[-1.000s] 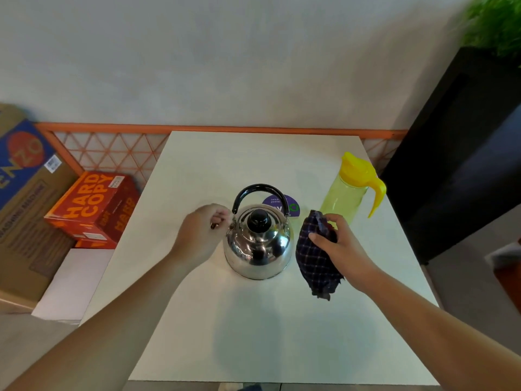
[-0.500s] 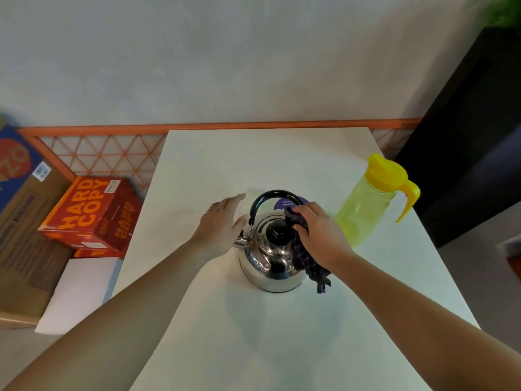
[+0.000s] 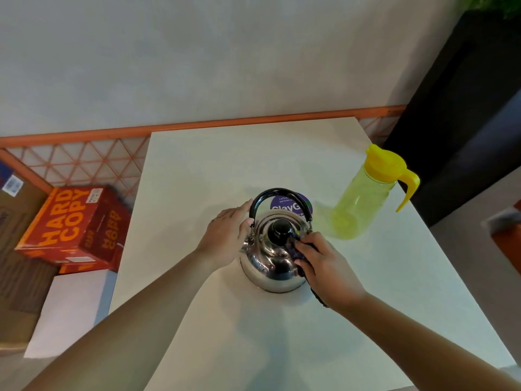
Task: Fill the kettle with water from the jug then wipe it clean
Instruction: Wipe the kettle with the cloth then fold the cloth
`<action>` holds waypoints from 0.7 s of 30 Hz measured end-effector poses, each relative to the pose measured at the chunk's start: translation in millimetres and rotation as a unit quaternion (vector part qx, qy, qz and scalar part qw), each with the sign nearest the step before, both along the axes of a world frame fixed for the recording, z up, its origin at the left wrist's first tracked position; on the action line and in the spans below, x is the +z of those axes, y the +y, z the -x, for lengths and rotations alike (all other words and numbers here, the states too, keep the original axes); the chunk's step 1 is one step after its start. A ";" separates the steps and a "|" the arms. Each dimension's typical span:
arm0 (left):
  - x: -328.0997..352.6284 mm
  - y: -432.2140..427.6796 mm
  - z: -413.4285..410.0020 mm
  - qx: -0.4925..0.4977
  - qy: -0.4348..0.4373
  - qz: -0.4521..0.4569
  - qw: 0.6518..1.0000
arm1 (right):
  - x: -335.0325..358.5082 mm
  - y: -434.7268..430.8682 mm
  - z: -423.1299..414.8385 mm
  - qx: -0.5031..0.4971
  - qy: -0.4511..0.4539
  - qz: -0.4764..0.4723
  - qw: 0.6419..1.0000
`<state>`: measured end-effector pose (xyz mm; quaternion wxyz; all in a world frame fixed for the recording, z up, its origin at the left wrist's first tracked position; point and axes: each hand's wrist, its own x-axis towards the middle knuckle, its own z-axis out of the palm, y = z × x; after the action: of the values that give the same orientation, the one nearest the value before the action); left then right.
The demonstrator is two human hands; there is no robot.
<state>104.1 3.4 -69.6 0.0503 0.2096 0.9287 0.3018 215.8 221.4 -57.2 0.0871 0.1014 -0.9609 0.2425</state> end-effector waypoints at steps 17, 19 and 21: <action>-0.8 -1.3 0.9 -0.018 -0.002 -0.015 1.000 | 13.5 -66.6 27.0 0.086 0.065 -0.254 0.961; 0.6 -1.6 0.3 -0.022 -0.002 -0.020 1.000 | 15.1 -69.4 27.3 0.083 0.063 -0.273 0.956; 0.9 -1.1 -0.1 -0.020 -0.005 -0.023 1.000 | 16.0 -61.9 21.5 0.094 0.057 -0.271 0.956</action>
<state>104.2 2.3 -68.7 0.0557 0.2277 0.9168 0.3233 194.2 159.4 -41.2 0.0880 0.2244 -0.9702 -0.0261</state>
